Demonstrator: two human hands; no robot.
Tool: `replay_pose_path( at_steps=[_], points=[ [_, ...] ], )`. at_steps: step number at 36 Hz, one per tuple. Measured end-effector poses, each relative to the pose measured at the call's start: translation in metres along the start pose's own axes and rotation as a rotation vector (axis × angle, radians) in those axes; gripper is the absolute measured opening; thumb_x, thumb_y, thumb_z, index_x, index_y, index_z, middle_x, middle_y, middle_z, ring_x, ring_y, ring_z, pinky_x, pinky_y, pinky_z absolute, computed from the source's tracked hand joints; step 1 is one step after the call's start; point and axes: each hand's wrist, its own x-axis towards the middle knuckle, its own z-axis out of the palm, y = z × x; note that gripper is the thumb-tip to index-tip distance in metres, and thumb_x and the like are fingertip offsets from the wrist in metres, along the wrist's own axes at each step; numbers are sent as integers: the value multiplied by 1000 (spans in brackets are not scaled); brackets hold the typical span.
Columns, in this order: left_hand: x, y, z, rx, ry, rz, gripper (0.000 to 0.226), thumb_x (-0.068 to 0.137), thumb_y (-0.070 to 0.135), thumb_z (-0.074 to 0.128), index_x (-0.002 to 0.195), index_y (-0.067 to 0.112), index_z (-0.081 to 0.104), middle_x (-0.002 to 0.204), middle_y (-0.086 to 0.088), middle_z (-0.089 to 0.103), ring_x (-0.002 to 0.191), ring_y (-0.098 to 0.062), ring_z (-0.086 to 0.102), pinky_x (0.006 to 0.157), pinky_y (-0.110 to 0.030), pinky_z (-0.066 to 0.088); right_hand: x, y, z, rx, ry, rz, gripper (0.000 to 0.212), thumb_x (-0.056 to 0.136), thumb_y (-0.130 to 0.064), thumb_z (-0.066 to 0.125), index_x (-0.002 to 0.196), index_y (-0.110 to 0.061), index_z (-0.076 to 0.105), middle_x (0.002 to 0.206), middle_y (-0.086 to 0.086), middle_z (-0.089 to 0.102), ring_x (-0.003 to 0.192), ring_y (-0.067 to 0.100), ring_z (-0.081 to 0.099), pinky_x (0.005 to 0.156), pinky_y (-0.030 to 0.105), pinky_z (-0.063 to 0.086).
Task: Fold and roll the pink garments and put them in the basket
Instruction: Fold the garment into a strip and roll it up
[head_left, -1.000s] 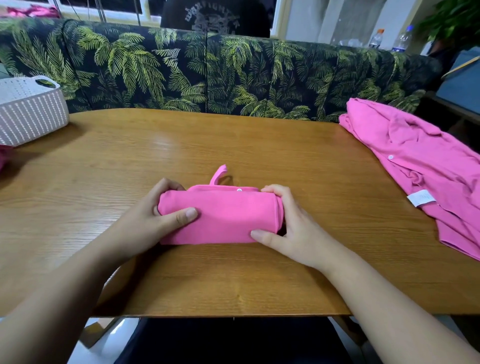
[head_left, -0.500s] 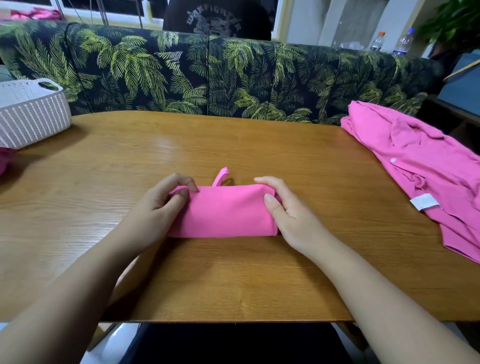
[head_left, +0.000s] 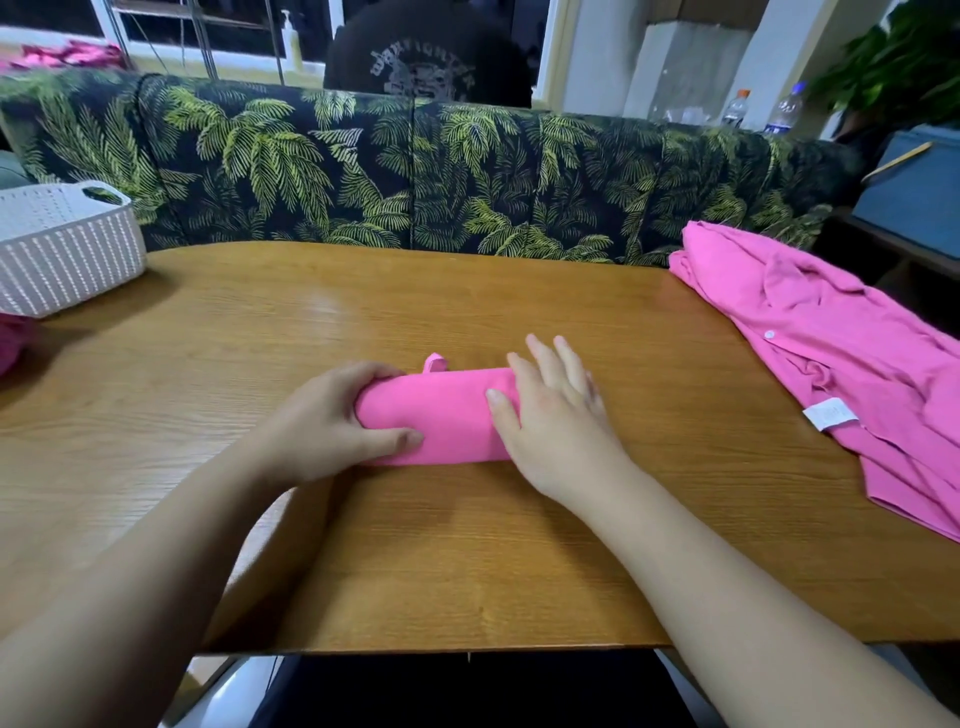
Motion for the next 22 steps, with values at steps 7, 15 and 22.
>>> replay_pose_path(
  at_steps=[7, 15, 22],
  points=[
    [-10, 29, 23, 41, -28, -51, 61, 61, 80, 41, 89, 30, 64, 76, 12, 66, 68, -4, 61, 61, -26, 47, -22, 3, -2, -89, -106, -345, 79, 84, -35, 53, 152, -29, 13, 160, -11, 11, 147, 9, -3, 120, 36, -9],
    [41, -26, 17, 191, -77, 78, 64, 93, 7, 56, 123, 63, 44, 138, -11, 42, 129, -29, 42, 108, -49, 36, -16, 14, 1, -129, -94, -380, 88, 78, -31, 69, 150, -30, 18, 157, -13, 18, 146, 9, 5, 117, 28, -7],
    [55, -22, 12, 439, -120, 156, 31, 83, 11, 68, 67, 33, 54, 121, -2, 53, 115, -25, 47, 99, -40, 37, -3, 8, -1, -112, -98, -337, 88, 74, -44, 77, 145, -33, 26, 152, -16, 28, 144, 9, 13, 117, 37, -4]
  ],
)
